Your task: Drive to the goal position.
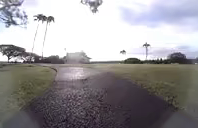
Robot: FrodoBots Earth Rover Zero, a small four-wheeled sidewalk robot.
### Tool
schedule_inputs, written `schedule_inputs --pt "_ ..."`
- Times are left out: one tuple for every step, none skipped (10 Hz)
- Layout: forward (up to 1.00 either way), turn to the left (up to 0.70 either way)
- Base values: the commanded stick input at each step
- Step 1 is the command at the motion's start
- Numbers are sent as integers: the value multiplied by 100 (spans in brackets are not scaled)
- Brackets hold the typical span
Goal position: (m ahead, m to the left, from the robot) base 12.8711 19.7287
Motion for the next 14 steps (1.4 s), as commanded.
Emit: schedule_inputs --pt "60 0" --pt "60 0" --pt "60 0" --pt "60 0" --pt "60 0" --pt "60 0" --pt "60 0" --pt "60 0" --pt "60 0" --pt "60 0" --pt "60 0" --pt "60 0" --pt "60 0" --pt "60 0"
